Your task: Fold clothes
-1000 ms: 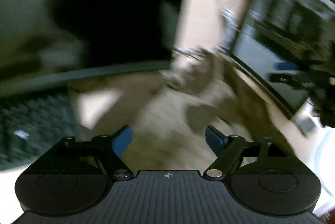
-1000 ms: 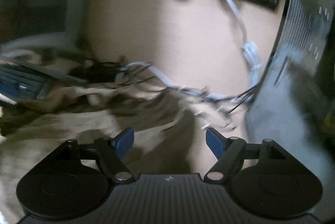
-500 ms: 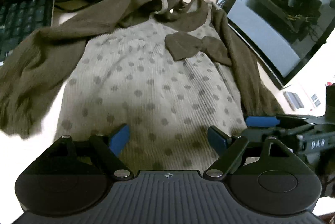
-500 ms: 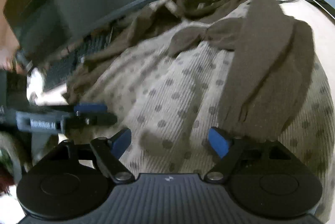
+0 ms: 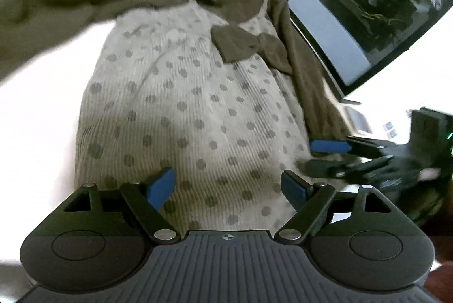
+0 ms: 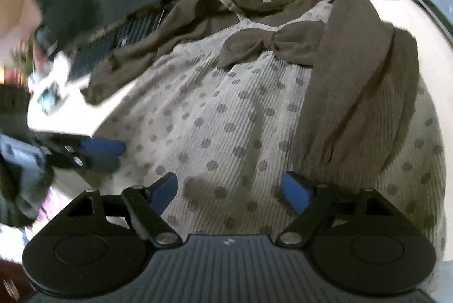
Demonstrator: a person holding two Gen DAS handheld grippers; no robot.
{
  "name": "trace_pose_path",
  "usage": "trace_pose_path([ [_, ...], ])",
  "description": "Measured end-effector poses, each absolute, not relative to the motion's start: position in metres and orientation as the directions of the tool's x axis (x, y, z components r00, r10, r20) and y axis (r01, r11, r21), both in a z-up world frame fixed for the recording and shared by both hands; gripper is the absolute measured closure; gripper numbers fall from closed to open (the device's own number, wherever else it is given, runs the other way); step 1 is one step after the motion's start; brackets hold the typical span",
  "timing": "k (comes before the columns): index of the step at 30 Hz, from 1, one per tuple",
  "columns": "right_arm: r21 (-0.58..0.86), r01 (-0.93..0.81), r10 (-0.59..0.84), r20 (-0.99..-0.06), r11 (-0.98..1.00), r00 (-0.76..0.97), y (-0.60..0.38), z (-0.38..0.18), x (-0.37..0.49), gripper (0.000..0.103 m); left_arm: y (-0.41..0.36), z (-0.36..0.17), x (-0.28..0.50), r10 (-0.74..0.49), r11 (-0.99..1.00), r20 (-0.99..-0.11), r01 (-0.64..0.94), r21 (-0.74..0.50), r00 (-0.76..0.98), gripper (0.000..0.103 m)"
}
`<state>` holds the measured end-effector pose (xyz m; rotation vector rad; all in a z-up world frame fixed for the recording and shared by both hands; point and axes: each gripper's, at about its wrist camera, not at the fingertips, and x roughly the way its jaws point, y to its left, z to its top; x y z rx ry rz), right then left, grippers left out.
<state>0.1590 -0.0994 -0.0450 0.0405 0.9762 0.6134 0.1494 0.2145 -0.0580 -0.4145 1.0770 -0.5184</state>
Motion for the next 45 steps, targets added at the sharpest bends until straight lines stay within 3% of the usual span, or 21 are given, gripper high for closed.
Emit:
trace_pose_path([
  [5,0.176,-0.558,0.477,-0.751,0.811,0.456,-0.095,-0.047,0.167,0.021,0.203,-0.045,0.160,-0.596,0.802,-0.719,0.208,-0.561,0.359,0.012],
  [11,0.230,-0.637,0.560,-0.737,0.736,0.380,-0.078,-0.050,0.190,0.007,0.196,-0.001,0.206,-0.512,0.856,-0.663,0.254,-0.451,0.547,0.012],
  [16,0.311,-0.619,0.614,-0.700,0.721,0.364,-0.089,-0.044,0.194,0.006,0.183,0.012,0.280,-0.414,0.908,-0.626,0.244,-0.342,0.661,0.009],
  [20,0.359,-0.527,0.619,-0.620,0.770,0.482,-0.118,-0.021,0.200,0.006,0.177,-0.011,0.331,-0.225,0.973,-0.651,0.130,-0.191,0.725,0.007],
  [24,0.351,-0.447,0.563,-0.610,0.823,0.557,-0.141,-0.015,0.209,0.006,0.186,-0.041,0.370,-0.006,1.000,-0.680,-0.010,-0.019,0.734,0.007],
  [26,0.317,-0.424,0.524,-0.616,0.848,0.588,-0.146,-0.017,0.211,0.006,0.196,-0.045,0.378,0.055,0.998,-0.677,-0.067,0.009,0.734,0.007],
  [29,0.299,-0.399,0.489,-0.664,0.867,0.566,-0.142,-0.027,0.213,0.006,0.214,-0.033,0.369,-0.014,0.989,-0.684,-0.090,-0.115,0.729,0.007],
  [34,0.275,-0.359,0.439,-0.714,0.892,0.545,-0.121,-0.048,0.207,0.003,0.239,-0.014,0.305,-0.264,0.934,-0.688,-0.001,-0.358,0.676,0.004],
  [36,0.202,-0.369,0.393,-0.719,0.907,0.574,-0.107,-0.050,0.203,0.002,0.245,-0.012,0.276,-0.300,0.929,-0.692,0.037,-0.368,0.656,0.003],
  [40,0.214,-0.377,0.408,-0.710,0.901,0.574,-0.071,-0.052,0.198,0.001,0.271,-0.008,0.232,-0.283,0.943,-0.699,0.058,-0.328,0.657,0.003],
  [45,0.100,-0.472,0.382,-0.742,0.876,0.551,-0.019,-0.053,0.191,0.002,0.271,-0.001,0.211,-0.379,0.911,-0.679,0.125,-0.393,0.629,0.003],
])
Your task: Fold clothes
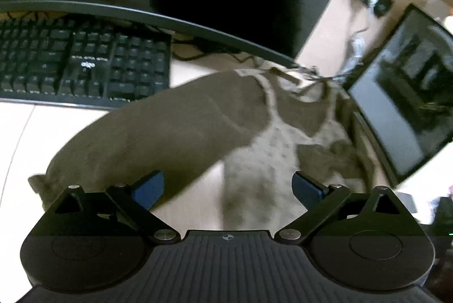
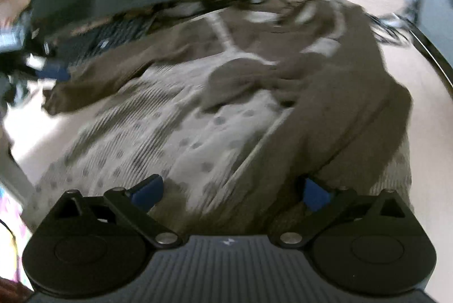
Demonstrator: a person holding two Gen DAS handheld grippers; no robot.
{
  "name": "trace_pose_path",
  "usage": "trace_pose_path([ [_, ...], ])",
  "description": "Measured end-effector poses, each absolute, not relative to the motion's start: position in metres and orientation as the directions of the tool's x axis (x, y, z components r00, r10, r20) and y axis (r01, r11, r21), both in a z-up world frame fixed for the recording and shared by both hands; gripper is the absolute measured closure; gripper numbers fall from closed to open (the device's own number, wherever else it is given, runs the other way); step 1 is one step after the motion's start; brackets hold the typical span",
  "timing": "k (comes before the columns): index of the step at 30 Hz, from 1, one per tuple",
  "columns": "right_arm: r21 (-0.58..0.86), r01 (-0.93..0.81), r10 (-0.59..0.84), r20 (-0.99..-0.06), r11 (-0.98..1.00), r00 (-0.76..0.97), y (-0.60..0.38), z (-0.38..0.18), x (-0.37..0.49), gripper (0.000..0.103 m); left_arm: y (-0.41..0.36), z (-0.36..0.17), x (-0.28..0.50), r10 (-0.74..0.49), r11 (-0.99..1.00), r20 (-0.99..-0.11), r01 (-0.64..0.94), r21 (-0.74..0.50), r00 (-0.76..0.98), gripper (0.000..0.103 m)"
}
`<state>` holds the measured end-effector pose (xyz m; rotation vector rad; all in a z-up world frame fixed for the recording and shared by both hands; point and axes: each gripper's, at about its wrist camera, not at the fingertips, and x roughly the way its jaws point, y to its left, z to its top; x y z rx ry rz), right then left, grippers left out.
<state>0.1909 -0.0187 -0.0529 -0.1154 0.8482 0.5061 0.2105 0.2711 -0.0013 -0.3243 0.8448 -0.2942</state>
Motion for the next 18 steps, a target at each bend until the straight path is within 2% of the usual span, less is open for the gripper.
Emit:
trace_pose_path([
  [3,0.047,-0.461,0.329,-0.763,0.886,0.556,-0.027,-0.047,0.184,0.011,0.271,0.003,0.198,-0.434,0.888,-0.663,0.164,-0.431,0.609,0.003],
  [5,0.006,-0.429,0.280,-0.766,0.903,0.578,-0.051,-0.037,0.177,0.023,0.272,0.005,0.189,-0.470,0.870,-0.652,0.189,-0.456,0.595,0.002],
  [7,-0.050,-0.404,0.225,-0.764,0.914,0.604,-0.076,-0.023,0.175,0.060,0.261,0.001,0.185,-0.507,0.852,-0.648,0.215,-0.478,0.568,0.002],
  [9,-0.091,-0.365,0.180,-0.746,0.926,0.642,-0.100,-0.003,0.175,0.077,0.243,-0.008,0.187,-0.532,0.840,-0.654,0.239,-0.487,0.537,0.002],
  [10,-0.097,-0.336,0.165,-0.725,0.937,0.669,-0.111,0.011,0.177,0.090,0.234,-0.012,0.187,-0.546,0.833,-0.656,0.250,-0.494,0.522,0.002],
  [15,-0.112,-0.184,0.079,-0.608,0.977,0.790,-0.165,0.081,0.188,0.091,0.192,-0.026,0.189,-0.643,0.764,-0.627,0.313,-0.564,0.441,0.002],
  [18,-0.120,-0.189,0.077,-0.612,0.975,0.787,-0.172,0.083,0.188,0.090,0.166,-0.036,0.194,-0.649,0.760,-0.630,0.325,-0.563,0.426,0.002],
])
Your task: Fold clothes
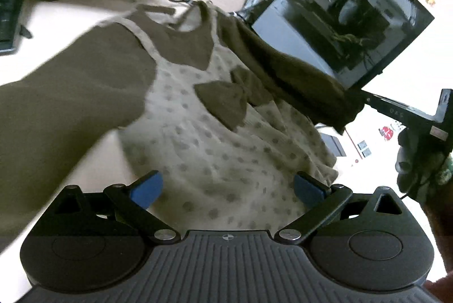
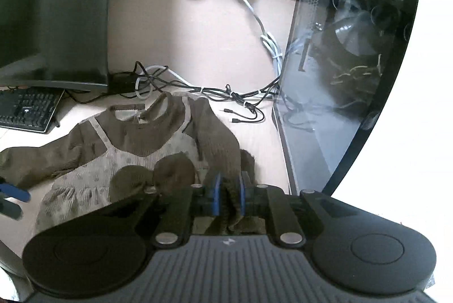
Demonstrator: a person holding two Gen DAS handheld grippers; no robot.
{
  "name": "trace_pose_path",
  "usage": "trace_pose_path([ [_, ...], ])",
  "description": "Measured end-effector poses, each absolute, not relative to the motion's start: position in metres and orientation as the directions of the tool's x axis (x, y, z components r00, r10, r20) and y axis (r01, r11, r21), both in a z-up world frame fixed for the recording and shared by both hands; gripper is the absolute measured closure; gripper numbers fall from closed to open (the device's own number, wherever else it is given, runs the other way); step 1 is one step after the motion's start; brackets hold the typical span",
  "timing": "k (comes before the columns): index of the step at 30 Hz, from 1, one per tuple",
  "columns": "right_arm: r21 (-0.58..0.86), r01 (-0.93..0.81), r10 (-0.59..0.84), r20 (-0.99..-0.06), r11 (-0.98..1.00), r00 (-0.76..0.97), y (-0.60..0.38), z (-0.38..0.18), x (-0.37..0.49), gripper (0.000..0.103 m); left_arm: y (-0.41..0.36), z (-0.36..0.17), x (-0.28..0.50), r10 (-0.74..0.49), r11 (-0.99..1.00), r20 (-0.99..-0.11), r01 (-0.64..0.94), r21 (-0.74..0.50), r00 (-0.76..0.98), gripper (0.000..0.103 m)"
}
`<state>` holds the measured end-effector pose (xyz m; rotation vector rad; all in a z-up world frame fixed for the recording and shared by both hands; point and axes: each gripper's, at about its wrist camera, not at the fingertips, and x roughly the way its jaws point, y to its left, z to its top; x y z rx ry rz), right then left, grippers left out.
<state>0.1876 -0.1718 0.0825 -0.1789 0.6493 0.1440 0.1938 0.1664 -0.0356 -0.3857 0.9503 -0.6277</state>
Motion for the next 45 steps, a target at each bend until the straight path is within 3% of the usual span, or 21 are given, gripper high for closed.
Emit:
trace_pose_path([
  [4,-0.084,-0.201,0.090,-0.687,0.976,0.721,-0.169,0.038,0.185,0.060,0.145,-0.048,0.203,-0.597,0.800,-0.674,0.261,-0.540,0.434,0.002],
  [8,-0.050,-0.203,0.100,-0.740,0.978,0.665,-0.167,-0.003,0.172,0.055,0.144,-0.044,0.201,-0.399,0.910,-0.738,0.137,-0.392,0.544,0.002],
  [11,-0.029,-0.214,0.122,-0.744,0.976,0.657,-0.167,-0.017,0.165,0.046,0.146,-0.044,0.205,-0.307,0.942,-0.764,0.067,-0.329,0.567,0.002],
  [12,-0.016,-0.216,0.132,-0.746,0.976,0.653,-0.167,-0.019,0.165,0.046,0.143,-0.046,0.209,-0.306,0.943,-0.773,0.067,-0.326,0.556,0.006],
  [13,-0.006,-0.219,0.141,-0.749,0.976,0.648,-0.168,-0.021,0.164,0.046,0.139,-0.048,0.214,-0.315,0.942,-0.781,0.073,-0.329,0.540,0.020],
  [17,0.018,-0.236,0.168,-0.753,0.972,0.636,-0.167,-0.027,0.170,0.046,0.133,-0.052,0.224,-0.277,0.957,-0.796,0.083,-0.277,0.538,0.039],
  [19,0.034,-0.251,0.189,-0.754,0.967,0.629,-0.165,-0.030,0.172,0.046,0.135,-0.053,0.227,-0.236,0.970,-0.807,0.082,-0.228,0.542,0.066],
  [21,0.041,-0.275,0.209,-0.757,0.961,0.619,-0.156,-0.033,0.175,0.045,0.140,-0.054,0.229,-0.211,0.976,-0.810,0.075,-0.204,0.546,0.078],
  [22,0.040,-0.285,0.215,-0.757,0.958,0.617,-0.152,-0.034,0.175,0.045,0.143,-0.054,0.229,-0.198,0.979,-0.812,0.070,-0.192,0.550,0.078],
  [31,0.137,-0.454,0.391,-0.752,0.880,0.531,-0.068,-0.033,0.173,0.045,0.214,-0.050,0.249,-0.063,0.995,-0.807,-0.031,-0.100,0.587,0.077],
  [35,0.094,-0.542,0.423,-0.739,0.835,0.524,-0.041,-0.019,0.156,0.045,0.253,-0.040,0.253,-0.087,0.989,-0.793,-0.040,-0.139,0.603,0.072],
  [38,0.031,-0.598,0.429,-0.726,0.801,0.537,-0.029,-0.005,0.142,0.045,0.271,-0.022,0.239,-0.144,0.981,-0.777,-0.018,-0.195,0.613,0.053],
  [40,-0.012,-0.632,0.434,-0.718,0.775,0.545,-0.022,0.004,0.132,0.042,0.272,-0.009,0.224,-0.180,0.975,-0.761,0.009,-0.223,0.623,0.033],
  [45,-0.104,-0.634,0.388,-0.712,0.766,0.585,-0.033,0.016,0.127,0.035,0.252,-0.003,0.195,-0.283,0.951,-0.737,0.081,-0.297,0.614,0.014],
])
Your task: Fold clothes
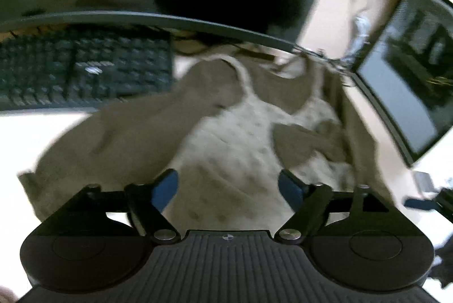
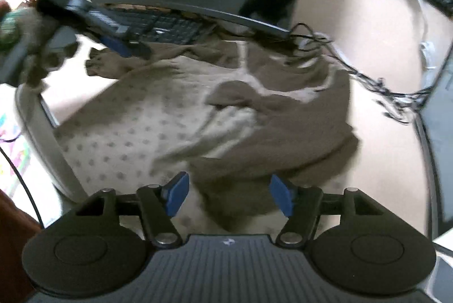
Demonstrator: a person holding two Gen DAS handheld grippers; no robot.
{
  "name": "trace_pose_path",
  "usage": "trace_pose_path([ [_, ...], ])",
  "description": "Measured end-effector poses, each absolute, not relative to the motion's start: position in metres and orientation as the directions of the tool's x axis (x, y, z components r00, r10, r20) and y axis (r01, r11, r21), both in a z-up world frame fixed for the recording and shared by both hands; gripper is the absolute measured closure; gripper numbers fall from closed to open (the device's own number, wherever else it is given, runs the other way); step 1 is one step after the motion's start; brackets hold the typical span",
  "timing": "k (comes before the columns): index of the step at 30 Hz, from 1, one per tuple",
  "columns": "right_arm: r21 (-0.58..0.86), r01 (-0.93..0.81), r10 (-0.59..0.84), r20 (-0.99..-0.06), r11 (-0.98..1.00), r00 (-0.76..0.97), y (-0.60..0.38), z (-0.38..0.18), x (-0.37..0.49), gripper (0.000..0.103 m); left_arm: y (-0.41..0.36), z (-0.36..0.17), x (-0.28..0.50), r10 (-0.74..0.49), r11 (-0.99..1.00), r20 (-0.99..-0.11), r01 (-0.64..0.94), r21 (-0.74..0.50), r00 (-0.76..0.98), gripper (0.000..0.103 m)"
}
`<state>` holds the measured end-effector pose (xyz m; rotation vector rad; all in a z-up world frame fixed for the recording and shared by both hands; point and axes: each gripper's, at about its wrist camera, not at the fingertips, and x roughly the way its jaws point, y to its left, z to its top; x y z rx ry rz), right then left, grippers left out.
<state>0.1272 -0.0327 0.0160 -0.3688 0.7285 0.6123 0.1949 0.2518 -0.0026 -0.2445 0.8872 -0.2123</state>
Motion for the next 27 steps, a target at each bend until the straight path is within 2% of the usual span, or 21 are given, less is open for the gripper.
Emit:
trace_pose_path([
  [3,-0.128,-0.636,0.366,-0.725,0.761,0.584,-0.028,0.005,0.133,0.033,0.231,-0.015,0.189,-0.356,0.927,-0.734,0.119,-0.356,0.578,0.009],
  [6,-0.173,-0.621,0.320,-0.734,0.765,0.599,-0.018,-0.017,0.144,0.034,0.211,-0.027,0.184,-0.424,0.899,-0.728,0.151,-0.411,0.539,0.009],
  [8,-0.217,-0.606,0.267,-0.750,0.765,0.605,-0.021,-0.027,0.150,0.049,0.202,-0.037,0.185,-0.438,0.894,-0.742,0.157,-0.420,0.507,0.009],
  [10,-0.268,-0.569,0.191,-0.761,0.778,0.620,-0.037,-0.031,0.152,0.053,0.196,-0.043,0.185,-0.436,0.897,-0.754,0.164,-0.412,0.491,0.009],
  [14,0.050,-0.397,0.288,-0.771,0.917,0.568,-0.119,0.005,0.160,0.053,0.199,-0.047,0.183,-0.403,0.914,-0.772,0.170,-0.369,0.491,0.009],
  [17,0.130,-0.259,0.262,-0.771,0.957,0.580,-0.170,0.014,0.160,0.053,0.215,-0.049,0.186,-0.389,0.918,-0.773,0.146,-0.368,0.501,0.009],
  [23,0.221,-0.223,0.310,-0.779,0.949,0.545,-0.176,-0.018,0.162,0.053,0.224,-0.048,0.200,-0.403,0.908,-0.772,0.113,-0.403,0.491,0.006],
  [24,0.231,-0.226,0.319,-0.785,0.946,0.531,-0.171,-0.025,0.164,0.065,0.223,-0.048,0.201,-0.403,0.909,-0.775,0.113,-0.401,0.487,0.006],
  [25,0.234,-0.234,0.325,-0.791,0.944,0.518,-0.165,-0.030,0.166,0.097,0.222,-0.047,0.203,-0.403,0.909,-0.778,0.114,-0.400,0.482,0.005],
  [27,0.209,-0.259,0.320,-0.783,0.943,0.533,-0.156,-0.024,0.163,0.101,0.220,-0.045,0.204,-0.408,0.909,-0.784,0.124,-0.398,0.468,0.005],
])
